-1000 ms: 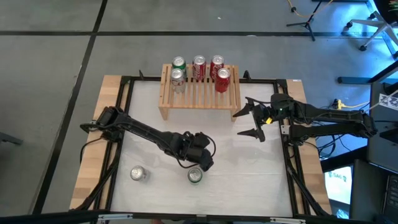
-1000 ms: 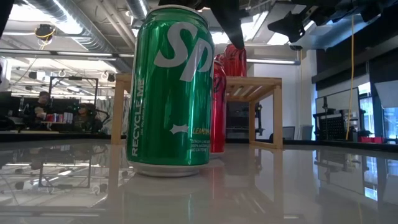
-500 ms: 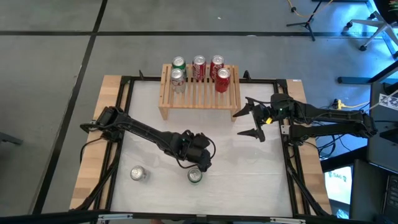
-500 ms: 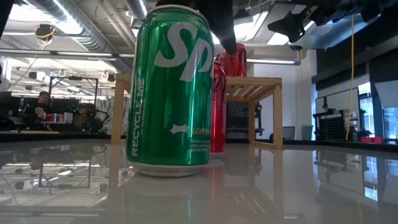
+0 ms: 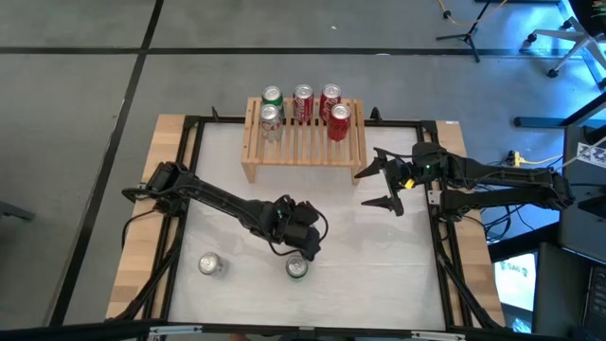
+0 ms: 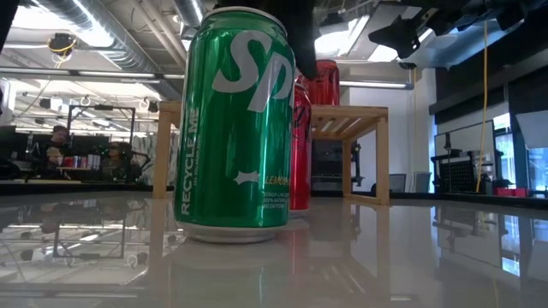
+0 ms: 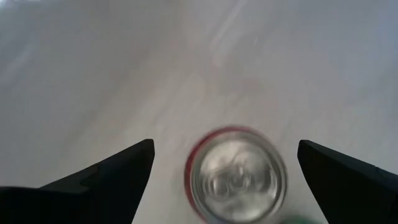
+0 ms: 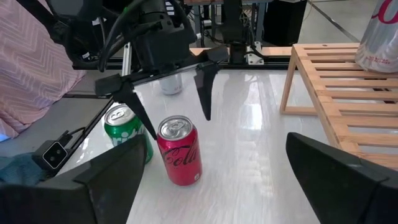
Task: Place canned beverage on shelf
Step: Put the red/black soda can on the shelf aligned with the red/white soda can
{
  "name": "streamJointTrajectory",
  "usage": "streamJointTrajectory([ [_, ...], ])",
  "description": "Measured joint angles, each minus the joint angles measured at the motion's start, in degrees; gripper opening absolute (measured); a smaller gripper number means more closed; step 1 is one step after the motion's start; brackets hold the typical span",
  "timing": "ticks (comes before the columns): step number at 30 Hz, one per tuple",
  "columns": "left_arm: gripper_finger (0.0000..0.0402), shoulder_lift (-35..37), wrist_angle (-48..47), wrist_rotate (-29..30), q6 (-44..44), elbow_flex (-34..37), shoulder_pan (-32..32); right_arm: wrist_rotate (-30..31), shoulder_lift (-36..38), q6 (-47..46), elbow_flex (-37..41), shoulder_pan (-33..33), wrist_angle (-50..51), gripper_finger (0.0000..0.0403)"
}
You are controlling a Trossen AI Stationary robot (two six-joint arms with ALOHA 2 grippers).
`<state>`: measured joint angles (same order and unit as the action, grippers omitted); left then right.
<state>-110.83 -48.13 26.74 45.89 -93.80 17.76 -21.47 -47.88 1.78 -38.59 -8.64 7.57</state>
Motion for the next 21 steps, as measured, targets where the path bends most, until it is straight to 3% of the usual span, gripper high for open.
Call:
streamJointTrajectory([
  [7, 0.0386, 0.02, -1.54, -2.14, -0.47, 0.00, 0.00, 0.00, 0.00, 0.00, -0.02, 0.00, 0.01, 0.0379],
  [21, 0.0386, -1.65, -1.62, -5.84, -9.69, -0.04, -0.16, 0.00, 0.00, 0.01, 0.00, 0.01, 0.02, 0.0379],
])
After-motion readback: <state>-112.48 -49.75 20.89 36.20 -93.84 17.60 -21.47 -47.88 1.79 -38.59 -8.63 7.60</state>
